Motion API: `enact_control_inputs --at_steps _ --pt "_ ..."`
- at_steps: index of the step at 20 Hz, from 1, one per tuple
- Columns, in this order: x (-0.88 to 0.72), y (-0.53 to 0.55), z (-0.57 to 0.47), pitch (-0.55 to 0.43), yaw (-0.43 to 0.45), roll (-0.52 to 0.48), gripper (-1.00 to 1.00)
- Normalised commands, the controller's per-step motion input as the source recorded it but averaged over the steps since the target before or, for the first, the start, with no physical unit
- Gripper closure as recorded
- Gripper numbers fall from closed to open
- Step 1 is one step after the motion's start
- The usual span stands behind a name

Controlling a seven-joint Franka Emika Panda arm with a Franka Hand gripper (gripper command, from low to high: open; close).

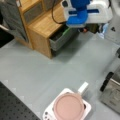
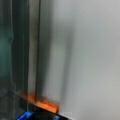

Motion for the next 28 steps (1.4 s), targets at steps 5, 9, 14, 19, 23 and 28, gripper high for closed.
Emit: enact_control_inputs --at_steps 5,9,14,19,23,28 --pt "-0.47 0.99 -0.1 -0.095 -0.188 0.099 -1.0" --pt "-0.55 0.82 -0.12 -0.15 -0.283 0.025 -1.0" --pt "-0.53 0.64 -0.19 -0.225 -0.352 0.063 -1.0" --pt "-0.41 0.19 -0.28 -0.238 -0.291 0.129 -1.0" --pt "-0.3 -0.11 -0.31 -0.211 -0.221 0.215 -1.0" --pt "-0.26 -0.2 -0.32 -0.202 -0.142 0.264 -1.0"
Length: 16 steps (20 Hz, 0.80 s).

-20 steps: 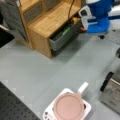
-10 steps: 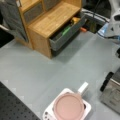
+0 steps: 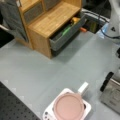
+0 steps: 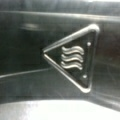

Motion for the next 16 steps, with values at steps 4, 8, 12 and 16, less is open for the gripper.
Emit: enact_control_inputs --at_steps 4,8,12,16 --pt "-0.25 -0.28 -0.39 -0.21 -0.075 0.273 -1.0" --pt "-0.25 -0.35 -0.43 -0.224 -0.057 0.313 -1.0" --pt "-0.24 -0.39 -0.41 -0.212 -0.046 0.333 -1.0" --pt "-0.21 -0.42 -0.45 -0.22 -0.04 0.293 -1.0"
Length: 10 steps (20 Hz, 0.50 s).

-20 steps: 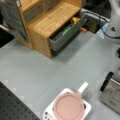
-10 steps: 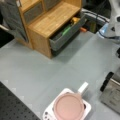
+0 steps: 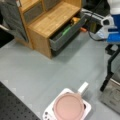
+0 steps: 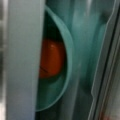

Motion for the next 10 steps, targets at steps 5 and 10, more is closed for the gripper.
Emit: enact_control_inputs --at_steps 5,10 --pt "-0.2 -0.56 -0.51 -0.199 0.009 0.243 -1.0" --pt "-0.12 -0.57 -0.44 -0.171 0.047 0.19 -1.0"
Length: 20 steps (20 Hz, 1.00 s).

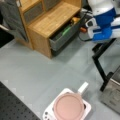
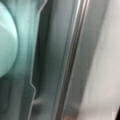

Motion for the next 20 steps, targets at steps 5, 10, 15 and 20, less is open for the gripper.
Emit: enact_control_inputs --at_steps 5,10,15,20 --pt "0.05 -0.4 -0.34 -0.139 0.077 0.081 -1.0" --pt "0.12 -0.25 -0.13 -0.072 0.128 -0.019 -1.0" --pt "0.11 -0.24 0.12 0.005 0.15 -0.088 -1.0" --pt "0.07 -0.24 0.35 0.133 0.179 -0.115 -1.0"
